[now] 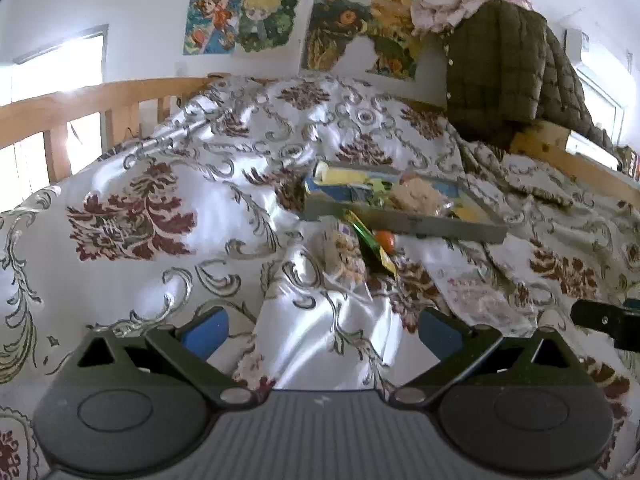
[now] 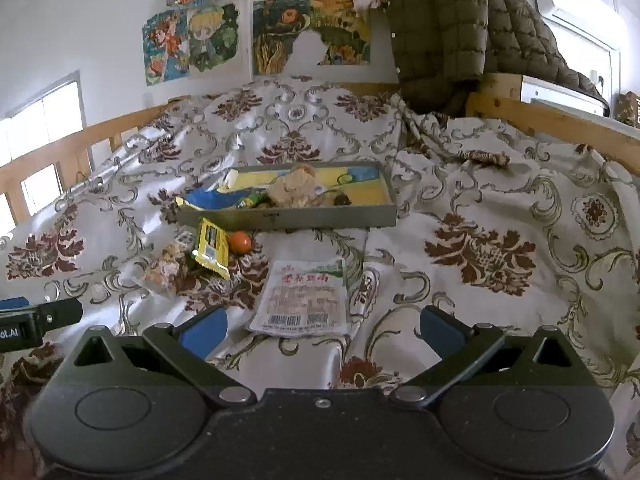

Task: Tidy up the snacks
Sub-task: 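Pull both tools back from the tray toward the remaining snacks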

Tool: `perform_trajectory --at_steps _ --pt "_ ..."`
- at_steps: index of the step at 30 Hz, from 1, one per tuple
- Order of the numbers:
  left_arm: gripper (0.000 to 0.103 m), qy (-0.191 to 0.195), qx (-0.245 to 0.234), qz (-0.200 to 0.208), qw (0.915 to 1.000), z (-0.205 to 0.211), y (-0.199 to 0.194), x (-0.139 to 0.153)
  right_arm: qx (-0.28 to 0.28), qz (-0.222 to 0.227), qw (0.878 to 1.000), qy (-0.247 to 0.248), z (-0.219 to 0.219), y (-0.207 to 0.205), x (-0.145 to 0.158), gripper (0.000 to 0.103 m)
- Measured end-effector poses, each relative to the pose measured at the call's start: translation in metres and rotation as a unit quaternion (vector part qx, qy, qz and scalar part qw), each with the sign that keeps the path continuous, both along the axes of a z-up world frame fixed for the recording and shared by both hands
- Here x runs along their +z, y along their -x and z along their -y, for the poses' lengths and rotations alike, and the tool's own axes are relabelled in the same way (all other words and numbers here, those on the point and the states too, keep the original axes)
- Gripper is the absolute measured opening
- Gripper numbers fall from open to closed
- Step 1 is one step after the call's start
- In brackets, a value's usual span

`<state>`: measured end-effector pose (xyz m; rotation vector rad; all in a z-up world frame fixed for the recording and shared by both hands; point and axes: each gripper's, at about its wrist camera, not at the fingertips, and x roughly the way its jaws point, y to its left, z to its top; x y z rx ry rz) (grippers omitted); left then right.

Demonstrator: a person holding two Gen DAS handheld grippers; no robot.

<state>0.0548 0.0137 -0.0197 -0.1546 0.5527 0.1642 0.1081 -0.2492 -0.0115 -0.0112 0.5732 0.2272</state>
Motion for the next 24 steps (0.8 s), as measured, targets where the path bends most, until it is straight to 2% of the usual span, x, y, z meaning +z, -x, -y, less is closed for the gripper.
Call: perform_trajectory --at_steps 24 --pt "0.103 0.000 0.025 -0.040 0.9989 -0.002 -0.006 -0.010 0.012 -0.039 0.999 -0.010 0.001 -0.007 -0.020 0.102"
